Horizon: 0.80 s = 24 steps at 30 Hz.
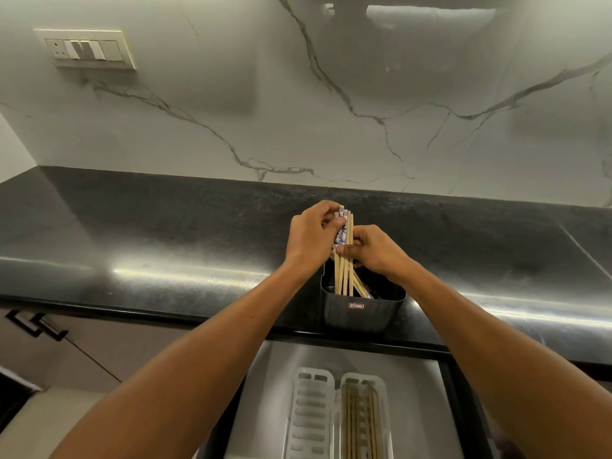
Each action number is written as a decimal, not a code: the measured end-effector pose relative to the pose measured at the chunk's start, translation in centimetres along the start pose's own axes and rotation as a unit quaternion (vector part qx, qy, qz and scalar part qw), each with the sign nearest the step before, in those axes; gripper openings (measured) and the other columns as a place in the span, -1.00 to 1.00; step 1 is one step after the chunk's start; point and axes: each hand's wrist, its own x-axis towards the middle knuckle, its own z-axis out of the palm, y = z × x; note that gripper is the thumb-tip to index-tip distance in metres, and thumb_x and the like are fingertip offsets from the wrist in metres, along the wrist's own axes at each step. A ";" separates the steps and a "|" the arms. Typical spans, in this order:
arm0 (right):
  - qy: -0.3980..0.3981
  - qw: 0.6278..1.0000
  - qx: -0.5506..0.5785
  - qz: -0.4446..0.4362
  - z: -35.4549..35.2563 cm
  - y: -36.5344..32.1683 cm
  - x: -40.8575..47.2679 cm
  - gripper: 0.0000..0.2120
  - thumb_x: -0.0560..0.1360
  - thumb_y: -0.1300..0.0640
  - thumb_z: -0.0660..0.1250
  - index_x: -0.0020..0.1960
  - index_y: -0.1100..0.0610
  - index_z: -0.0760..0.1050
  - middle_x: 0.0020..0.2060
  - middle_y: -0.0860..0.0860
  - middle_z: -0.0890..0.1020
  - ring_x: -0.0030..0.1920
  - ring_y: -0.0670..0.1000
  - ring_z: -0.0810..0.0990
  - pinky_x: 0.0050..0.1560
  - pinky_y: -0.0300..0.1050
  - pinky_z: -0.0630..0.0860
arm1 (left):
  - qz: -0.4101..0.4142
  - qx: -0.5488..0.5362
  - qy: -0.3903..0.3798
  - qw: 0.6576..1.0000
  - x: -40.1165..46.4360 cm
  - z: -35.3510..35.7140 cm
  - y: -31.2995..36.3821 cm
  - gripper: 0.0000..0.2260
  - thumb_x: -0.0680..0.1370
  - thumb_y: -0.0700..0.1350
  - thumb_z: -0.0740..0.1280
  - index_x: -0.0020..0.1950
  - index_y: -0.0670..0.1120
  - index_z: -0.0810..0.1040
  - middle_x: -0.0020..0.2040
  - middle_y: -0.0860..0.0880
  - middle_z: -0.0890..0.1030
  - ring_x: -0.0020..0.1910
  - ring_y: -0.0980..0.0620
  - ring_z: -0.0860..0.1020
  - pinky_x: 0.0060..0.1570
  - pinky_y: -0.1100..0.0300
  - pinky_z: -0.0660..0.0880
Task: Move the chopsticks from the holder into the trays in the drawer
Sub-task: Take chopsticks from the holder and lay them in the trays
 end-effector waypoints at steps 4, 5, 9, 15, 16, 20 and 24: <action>0.038 0.999 -0.012 -0.021 -1.1 -0.4 -0.1 -0.87 0.53 0.08 0.33 -0.07 0.13 0.58 -0.26 0.03 0.67 -0.21 0.05 0.66 0.02 0.14 0.60 | -0.025 -0.052 0.010 0.998 0.4 -0.2 0.9 -0.83 0.54 -0.16 0.36 0.13 -0.08 0.59 -0.12 0.11 0.65 -0.13 0.22 0.63 -0.06 0.30 0.59; 0.049 0.998 -0.004 -0.028 -1.4 -0.7 -0.2 -0.86 0.53 0.07 0.33 -0.07 0.13 0.58 -0.29 0.01 0.66 -0.25 0.02 0.65 0.01 0.12 0.61 | -0.035 -0.068 0.008 0.997 0.6 -0.2 1.0 -0.83 0.54 -0.16 0.36 0.13 -0.07 0.59 -0.13 0.13 0.64 -0.14 0.22 0.64 -0.04 0.26 0.60; 0.099 0.994 0.012 -0.036 -3.2 -2.2 -0.2 -0.86 0.53 0.03 0.33 -0.07 0.11 0.57 -0.28 0.05 0.66 -0.22 0.04 0.66 -0.09 -0.04 0.61 | -0.075 -0.111 -0.023 0.991 0.5 -0.1 1.0 -0.77 0.55 -0.09 0.35 0.19 -0.08 0.58 -0.02 0.04 0.67 -0.04 0.16 0.64 0.07 0.09 0.60; 0.152 0.980 0.128 -0.007 -7.6 -5.3 -0.1 -0.91 0.55 0.17 0.28 -0.13 0.08 0.49 -0.21 0.04 0.63 -0.17 0.00 0.64 -0.16 -0.17 0.57 | -0.080 -0.179 -0.194 0.961 -1.3 -0.8 1.9 -0.76 0.62 -0.09 0.22 0.24 -0.10 0.54 -0.08 0.01 0.66 -0.12 0.08 0.63 0.02 0.14 0.58; 0.151 0.977 0.148 0.003 -8.3 -5.8 -0.1 -0.92 0.55 0.17 0.28 -0.13 0.09 0.49 -0.20 0.03 0.63 -0.16 -0.01 0.64 -0.18 -0.19 0.55 | -0.091 -0.195 -0.217 0.952 -1.5 -0.8 2.2 -0.74 0.61 -0.10 0.23 0.27 -0.12 0.51 -0.06 -0.02 0.66 -0.11 0.06 0.64 0.02 0.13 0.58; 0.139 0.961 0.233 0.048 -9.7 -6.6 -0.4 -0.94 0.54 0.18 0.30 -0.08 0.14 0.53 -0.13 0.10 0.66 -0.10 0.05 0.66 -0.18 -0.18 0.55 | -0.172 -0.316 -0.278 0.891 -2.5 -0.7 3.3 -0.74 0.62 -0.14 0.22 0.29 -0.17 0.43 0.08 -0.17 0.66 0.02 -0.07 0.66 0.06 0.05 0.61; 0.115 0.960 0.241 0.084 -8.6 -5.8 -0.7 -0.90 0.53 0.16 0.32 -0.04 0.18 0.55 -0.14 0.12 0.67 -0.12 0.06 0.64 -0.31 -0.22 0.50 | -0.225 -0.409 -0.295 0.834 -4.6 -0.2 3.3 -0.80 0.62 -0.14 0.19 0.19 -0.18 0.47 -0.06 -0.15 0.66 -0.14 -0.02 0.67 -0.06 0.09 0.64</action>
